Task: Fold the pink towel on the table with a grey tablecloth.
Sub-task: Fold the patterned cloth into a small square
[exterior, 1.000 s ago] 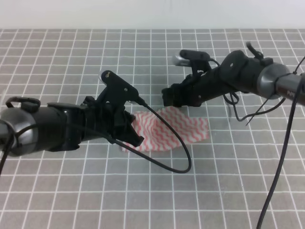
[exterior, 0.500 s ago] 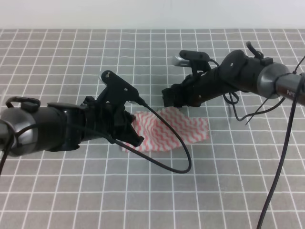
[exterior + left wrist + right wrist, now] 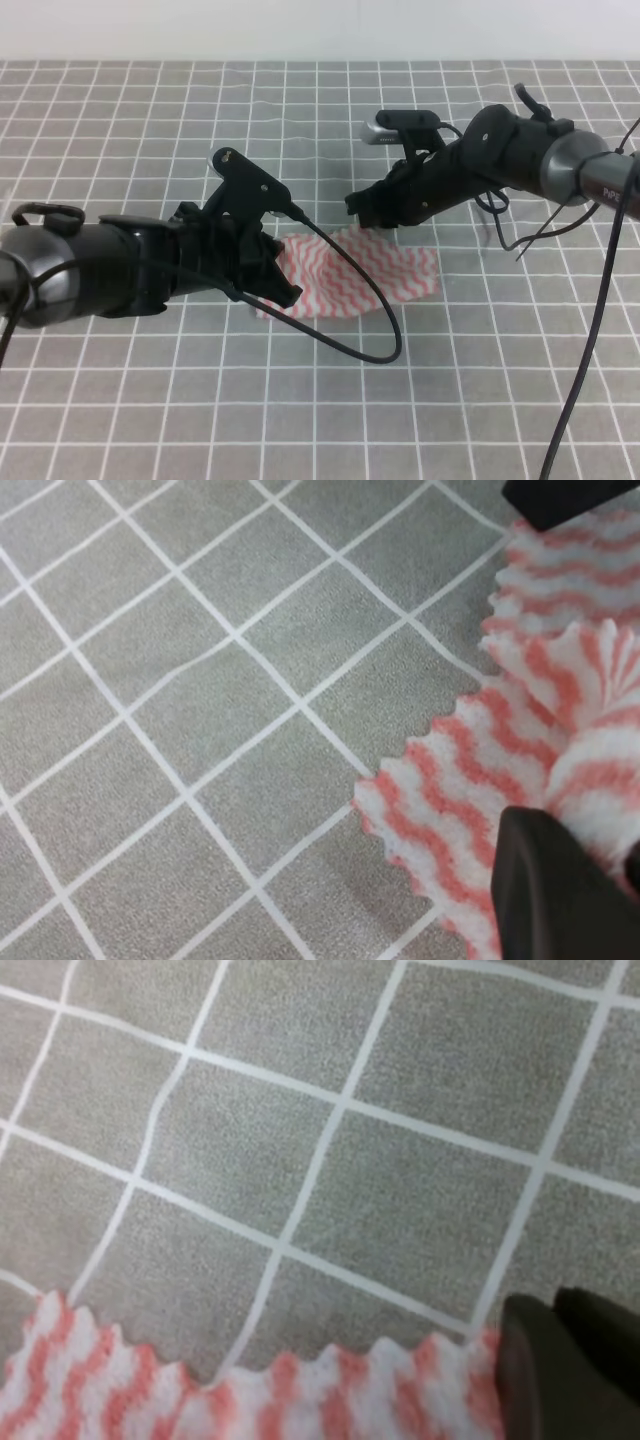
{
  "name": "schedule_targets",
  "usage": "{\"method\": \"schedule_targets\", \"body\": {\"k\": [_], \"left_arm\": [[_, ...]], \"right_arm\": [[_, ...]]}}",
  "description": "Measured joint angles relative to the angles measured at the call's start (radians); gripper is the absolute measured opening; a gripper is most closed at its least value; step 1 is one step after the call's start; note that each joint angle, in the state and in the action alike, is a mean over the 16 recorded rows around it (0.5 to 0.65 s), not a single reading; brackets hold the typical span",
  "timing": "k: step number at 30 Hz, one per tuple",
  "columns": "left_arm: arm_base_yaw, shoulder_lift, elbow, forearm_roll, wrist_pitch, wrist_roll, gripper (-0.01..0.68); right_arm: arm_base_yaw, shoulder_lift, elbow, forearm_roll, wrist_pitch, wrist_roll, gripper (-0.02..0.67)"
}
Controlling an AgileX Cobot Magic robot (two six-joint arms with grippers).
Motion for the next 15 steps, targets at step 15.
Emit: {"method": "schedule_targets", "body": {"k": [15], "left_arm": [[0.000,0.000,0.000,-0.001,0.001,0.001,-0.002]], "right_arm": [[0.000,-0.027,0.000,-0.031,0.009,0.006,-0.014]]}}
